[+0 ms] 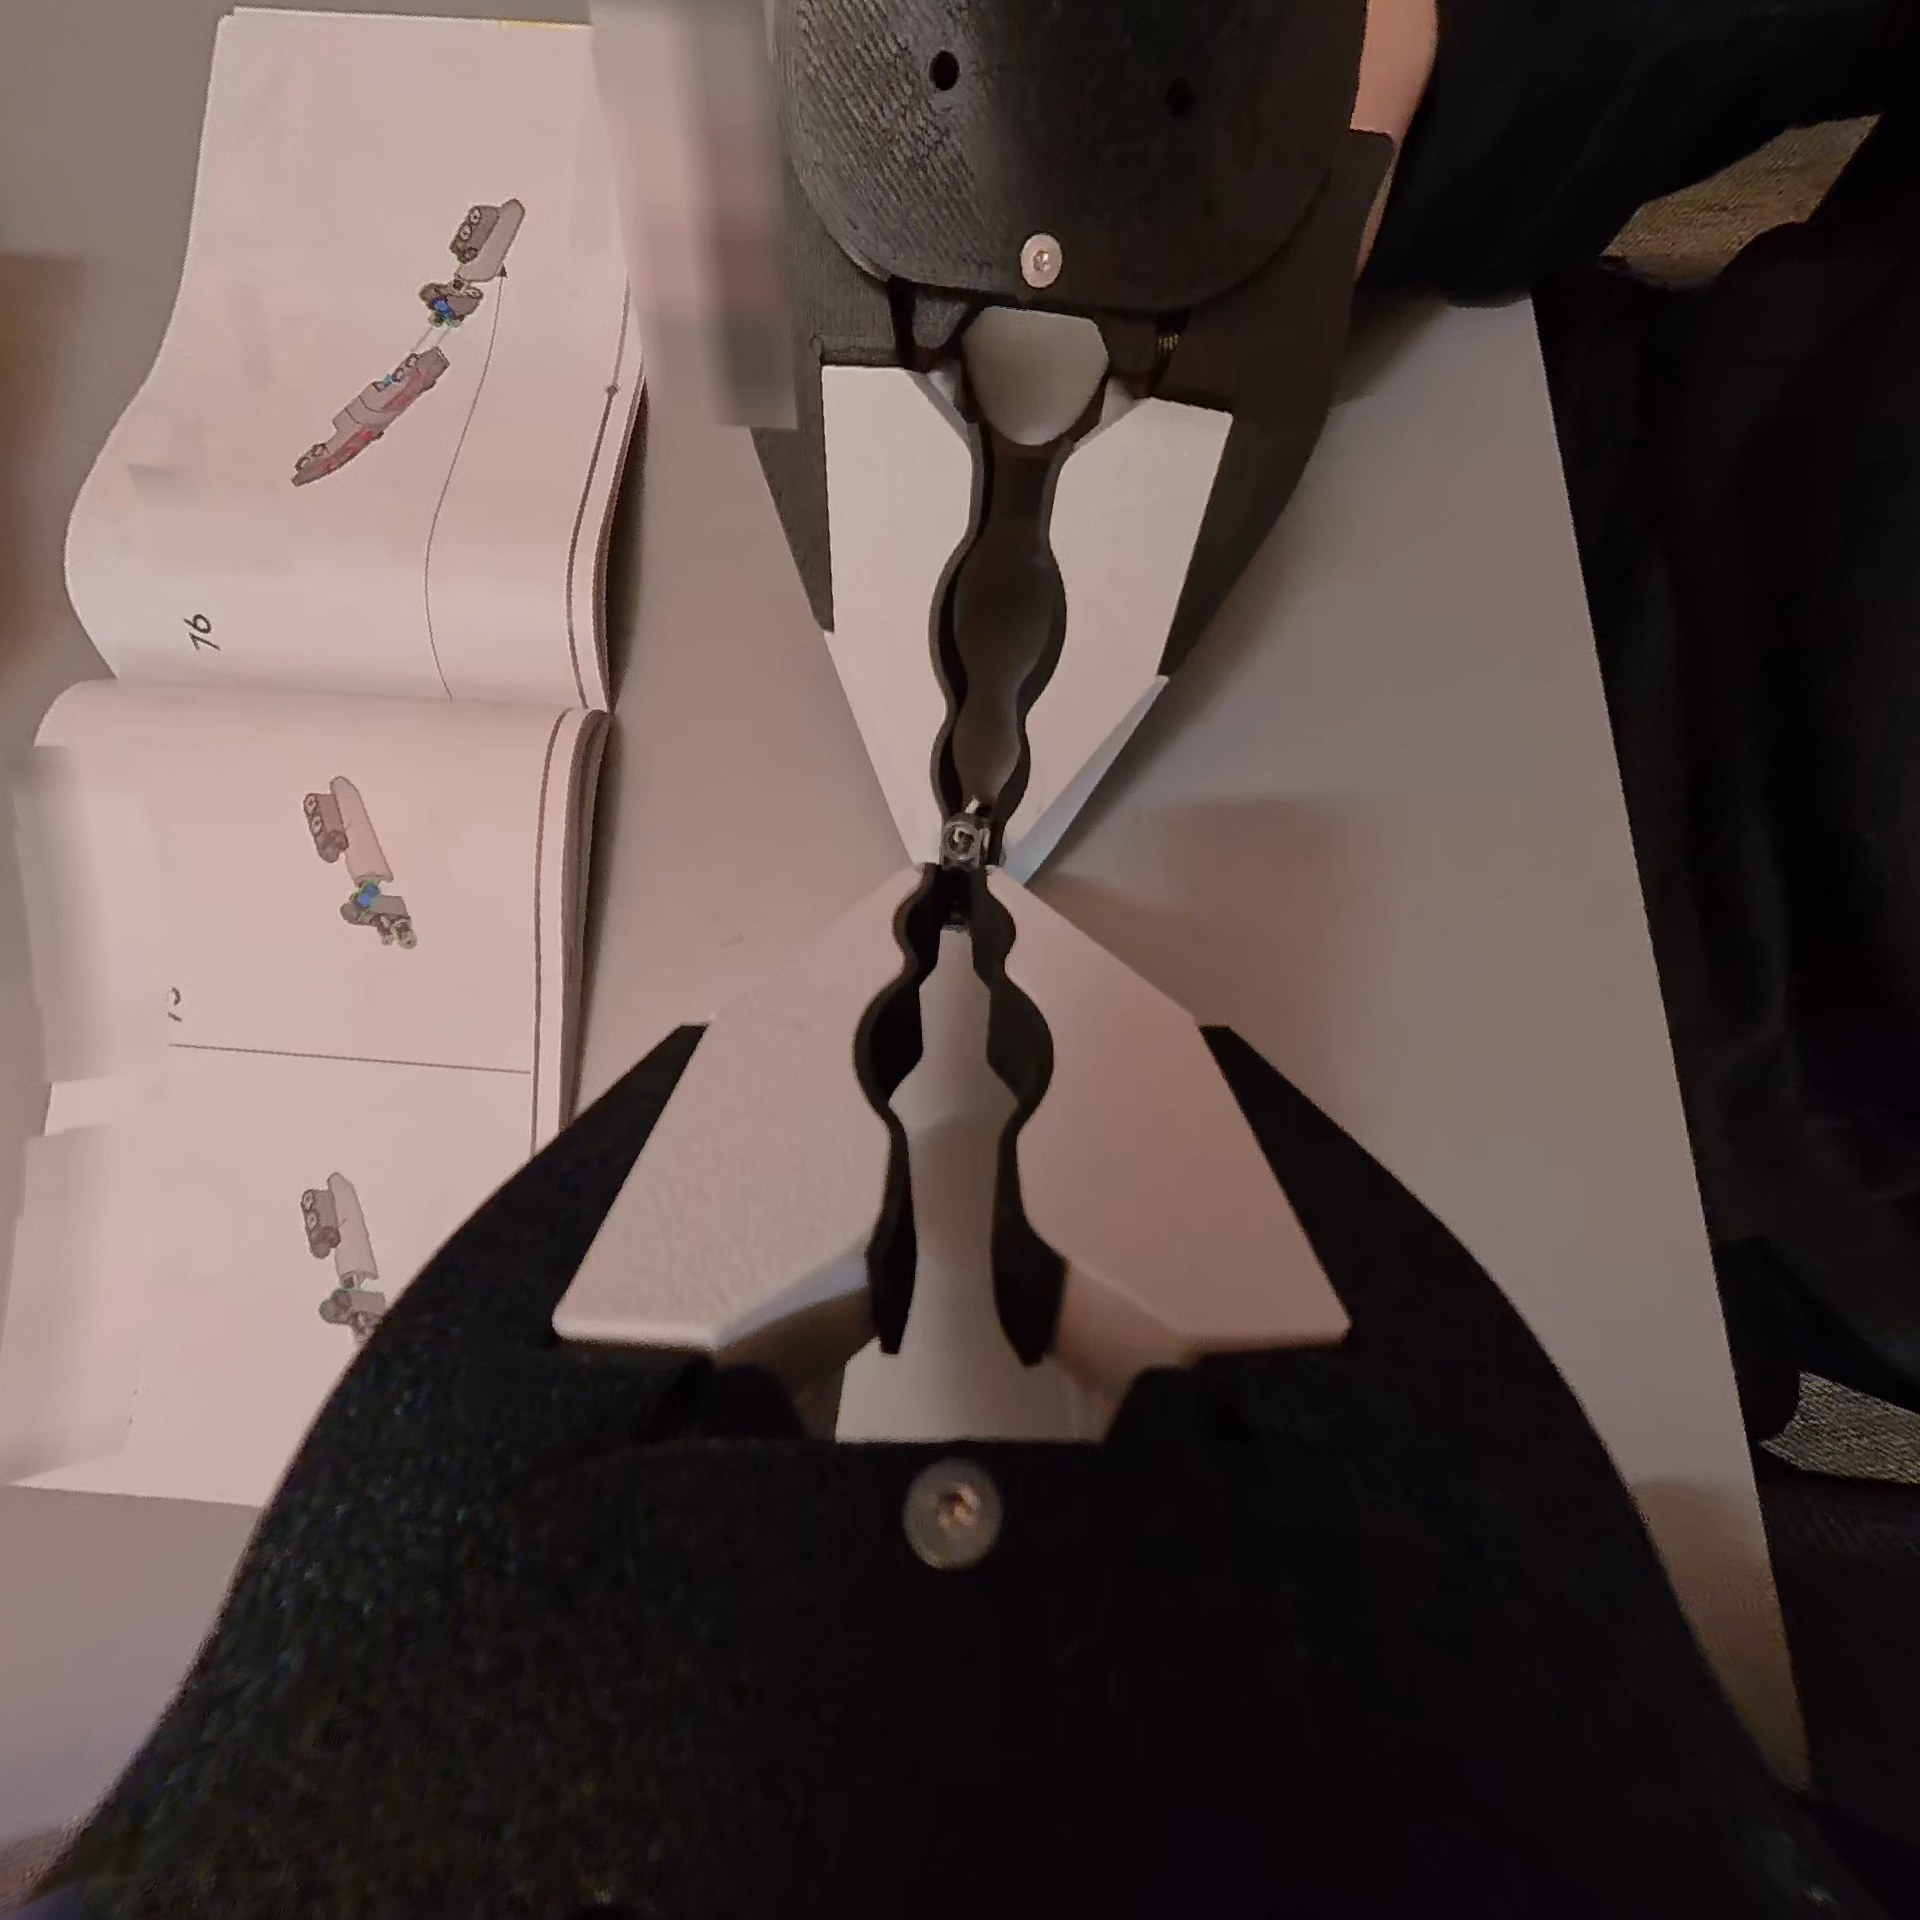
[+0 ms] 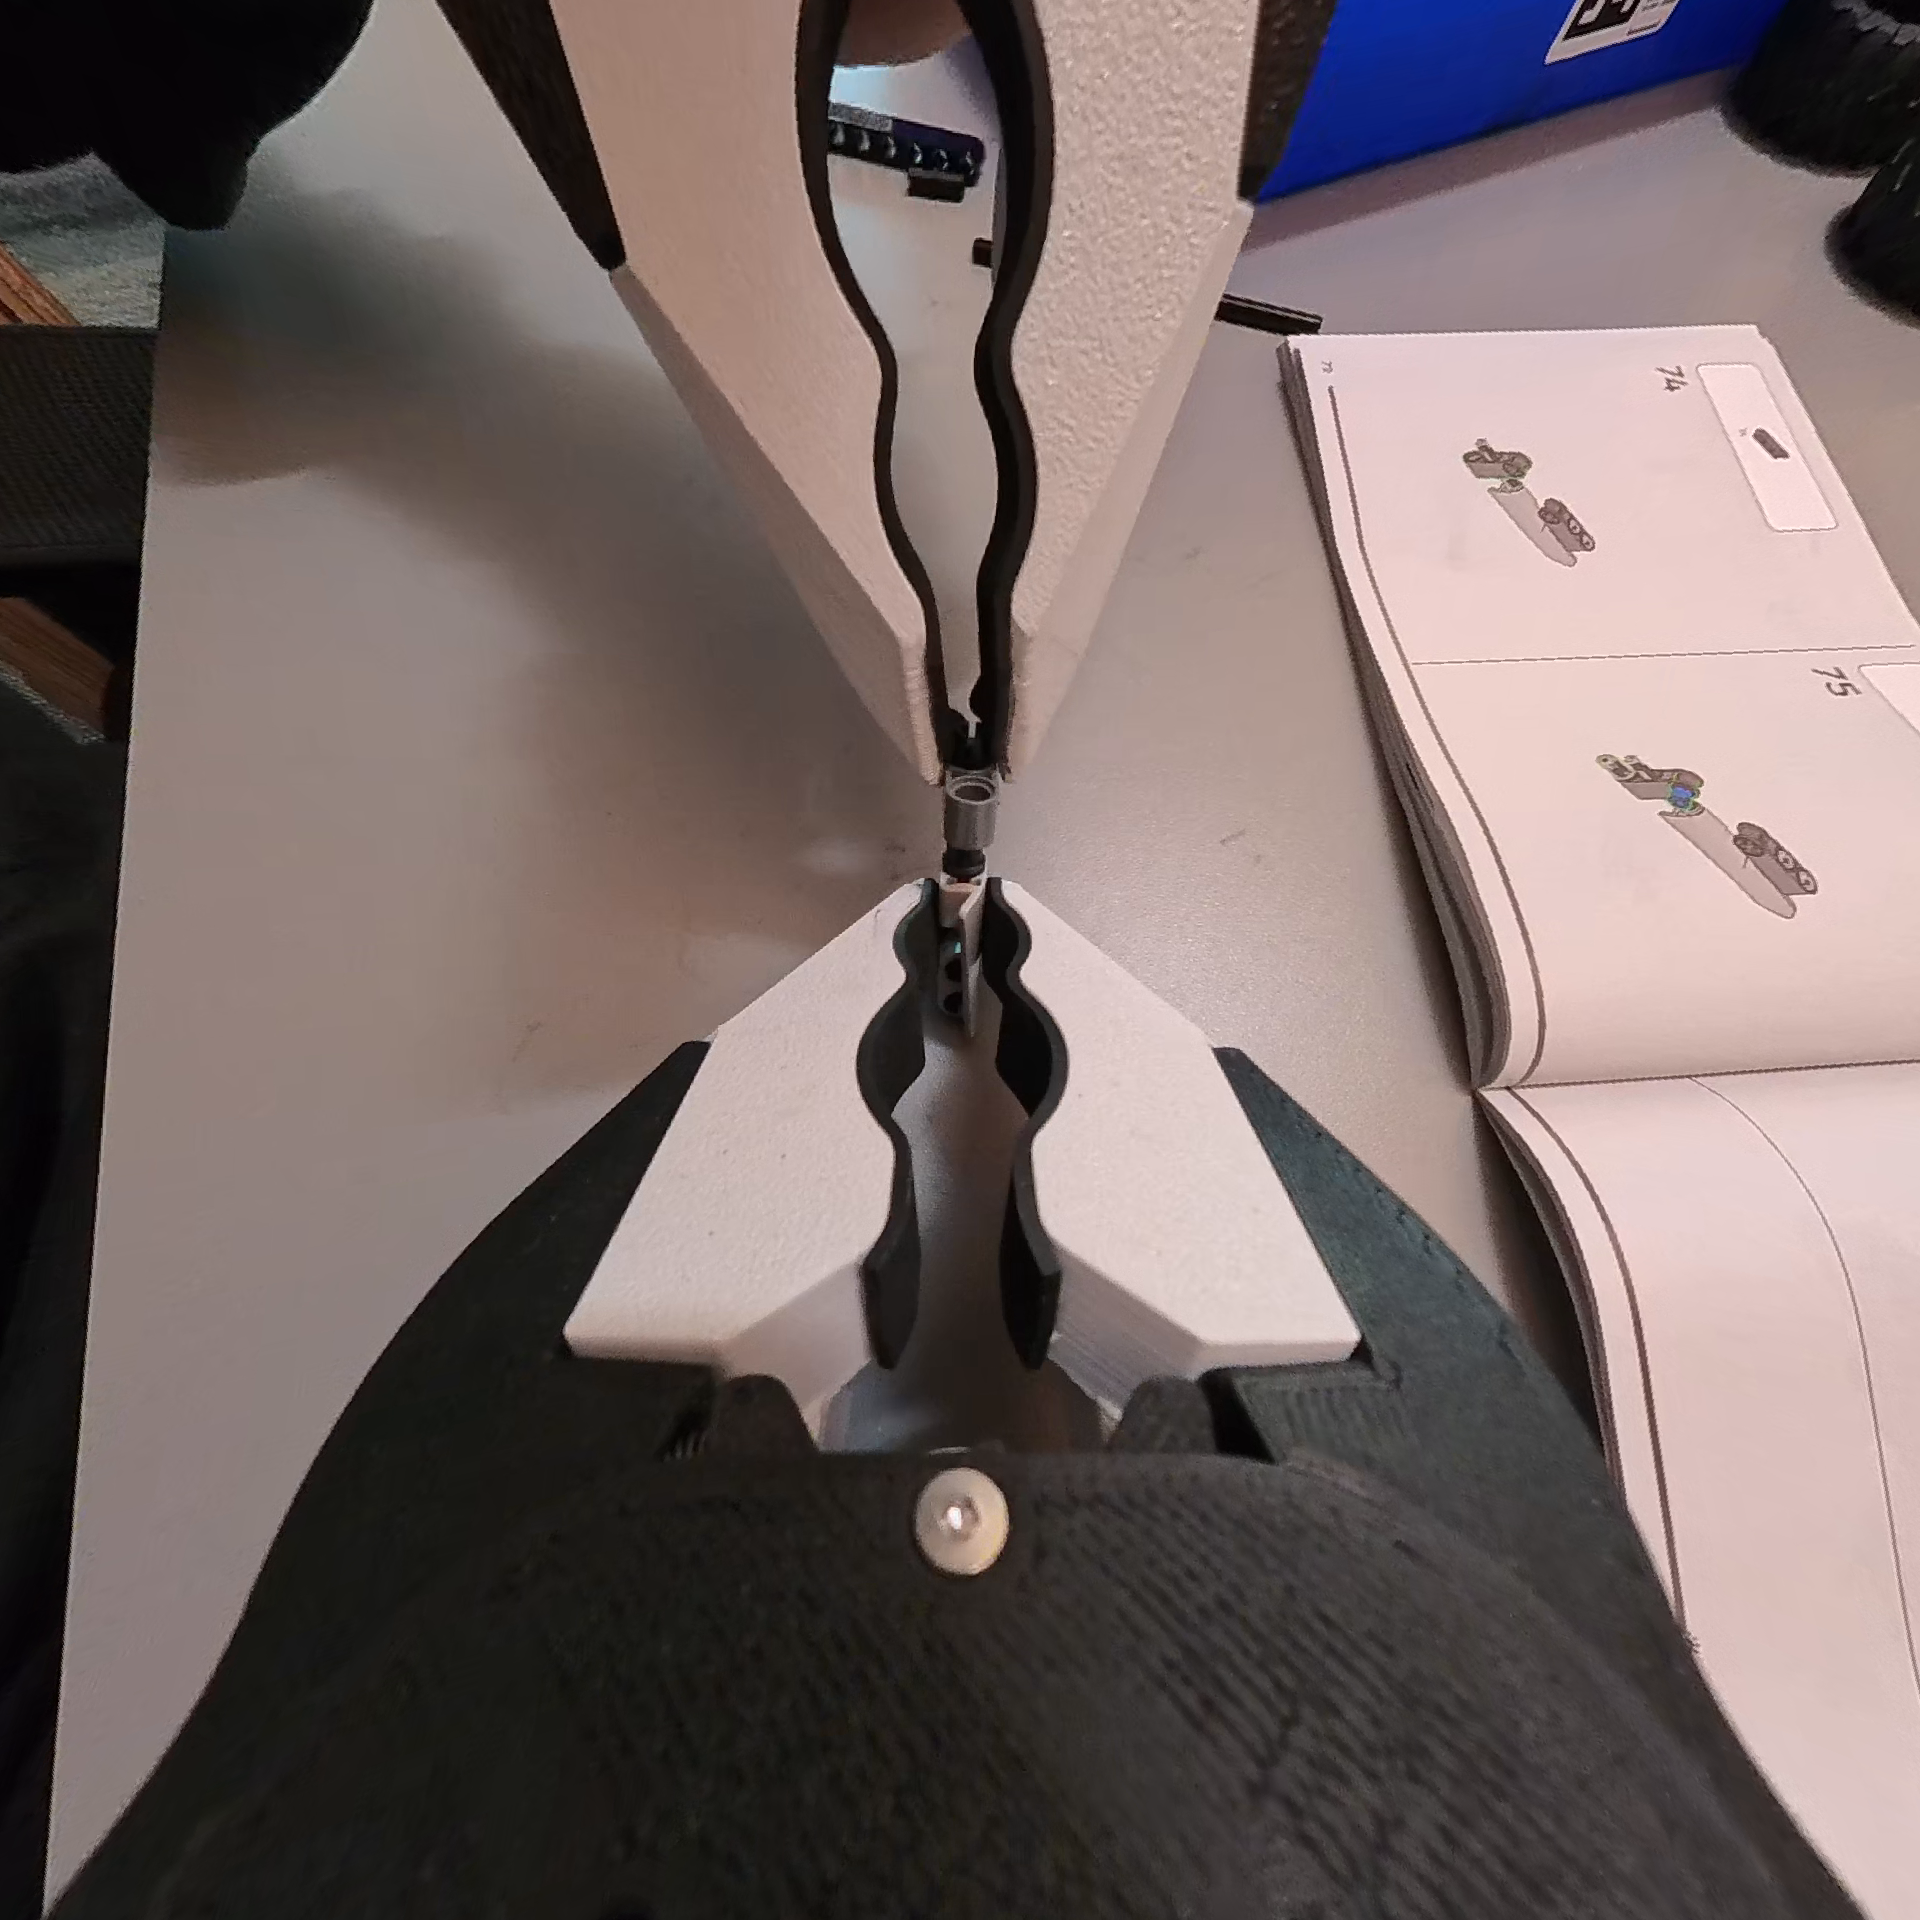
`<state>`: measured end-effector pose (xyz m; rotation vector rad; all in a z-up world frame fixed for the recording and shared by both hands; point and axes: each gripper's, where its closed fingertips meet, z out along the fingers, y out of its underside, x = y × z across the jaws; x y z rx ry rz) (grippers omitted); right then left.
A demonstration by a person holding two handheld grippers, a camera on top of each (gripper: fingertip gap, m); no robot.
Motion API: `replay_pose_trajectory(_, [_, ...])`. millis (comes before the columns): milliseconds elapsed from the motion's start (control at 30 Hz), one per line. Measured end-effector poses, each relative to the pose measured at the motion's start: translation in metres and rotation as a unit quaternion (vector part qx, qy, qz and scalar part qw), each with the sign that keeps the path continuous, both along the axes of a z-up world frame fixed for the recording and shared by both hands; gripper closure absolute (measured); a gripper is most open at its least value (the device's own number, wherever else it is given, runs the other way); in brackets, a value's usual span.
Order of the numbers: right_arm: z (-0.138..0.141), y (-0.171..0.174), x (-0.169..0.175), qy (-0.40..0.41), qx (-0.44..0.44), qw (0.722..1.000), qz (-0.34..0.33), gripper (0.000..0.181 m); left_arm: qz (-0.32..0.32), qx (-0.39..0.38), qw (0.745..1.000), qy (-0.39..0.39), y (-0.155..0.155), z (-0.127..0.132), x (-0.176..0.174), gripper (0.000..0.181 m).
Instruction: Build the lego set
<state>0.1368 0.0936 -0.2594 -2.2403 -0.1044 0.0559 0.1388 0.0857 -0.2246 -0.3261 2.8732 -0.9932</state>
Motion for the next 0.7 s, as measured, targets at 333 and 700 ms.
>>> replay_pose_trajectory(333, [0.000,0.000,0.000,-0.008,0.001,1.000,0.002,0.175,-0.017,-0.005,0.999,-0.034,0.002,0.001,-0.003,0.179])
replay_pose_trajectory(700, [0.000,0.000,0.000,0.001,0.000,1.000,0.001,0.175,0.007,-0.087,0.995,-0.050,0.006,0.004,-0.003,0.165])
